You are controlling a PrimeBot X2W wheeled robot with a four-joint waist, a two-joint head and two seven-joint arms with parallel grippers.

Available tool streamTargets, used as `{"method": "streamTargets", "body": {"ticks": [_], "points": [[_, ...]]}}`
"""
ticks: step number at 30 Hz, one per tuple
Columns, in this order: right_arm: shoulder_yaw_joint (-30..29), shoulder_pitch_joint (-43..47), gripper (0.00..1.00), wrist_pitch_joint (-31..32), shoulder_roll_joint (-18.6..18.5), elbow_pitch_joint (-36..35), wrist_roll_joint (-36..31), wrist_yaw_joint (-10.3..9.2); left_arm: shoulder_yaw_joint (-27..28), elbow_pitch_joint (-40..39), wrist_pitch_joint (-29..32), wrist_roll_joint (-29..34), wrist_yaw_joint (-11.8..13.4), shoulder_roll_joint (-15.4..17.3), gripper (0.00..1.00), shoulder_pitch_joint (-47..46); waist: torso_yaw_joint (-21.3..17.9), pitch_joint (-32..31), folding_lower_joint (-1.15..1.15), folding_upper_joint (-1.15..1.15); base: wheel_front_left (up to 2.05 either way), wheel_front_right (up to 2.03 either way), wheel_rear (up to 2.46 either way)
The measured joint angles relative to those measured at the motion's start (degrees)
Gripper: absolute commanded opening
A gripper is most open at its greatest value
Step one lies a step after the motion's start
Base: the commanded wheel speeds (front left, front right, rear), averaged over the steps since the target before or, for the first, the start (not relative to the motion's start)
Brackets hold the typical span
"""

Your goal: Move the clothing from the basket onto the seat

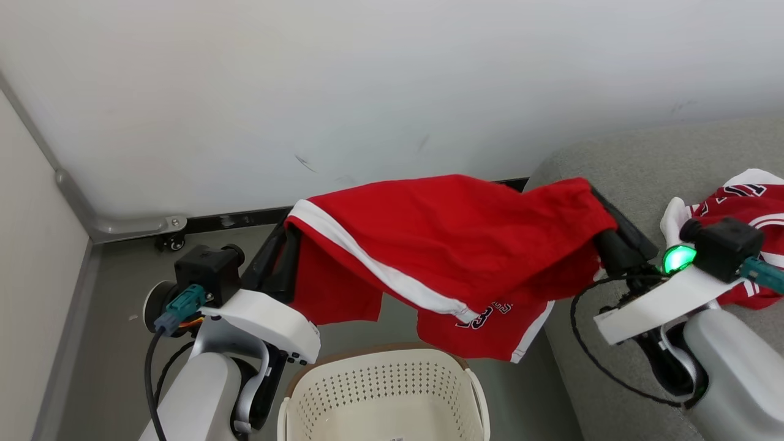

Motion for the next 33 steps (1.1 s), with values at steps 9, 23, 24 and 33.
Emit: {"method": "streamTargets", "body": {"ticks": [9, 23, 24, 33], "points": [[-10.04, -3.38, 0.00, -0.09, -2.96, -2.23, 0.44, 0.00, 1.98, -0.12, -2.53, -0.03, 0.86, 0.67, 1.00, 0.75, -1.84, -0.11, 0.00, 0.00, 0.00, 0.00, 0.00], [-19.06, -0.98, 0.00, 0.22, -6.75, -8.02, -0.23, 0.00, 4.28, 0.16, -5.06, -1.57, 1.58, 1.26, 1.00, 4.39, -5.57, -0.60, 0.00, 0.00, 0.00, 0.00, 0.00], [-19.15, -0.03, 0.00, 0.66, -6.77, -8.67, -0.26, -0.01, 4.34, 0.10, -5.09, -1.57, 1.58, 1.24, 1.00, 4.39, -5.91, -0.64, 0.00, 0.00, 0.00, 0.00, 0.00], [-22.38, 7.56, 0.00, 3.64, -5.88, -13.15, -2.15, -0.01, 3.90, -0.32, -6.36, -1.49, 1.56, 0.04, 1.00, 4.39, -9.33, -0.94, 0.00, 0.00, 0.00, 0.00, 0.00]]}}
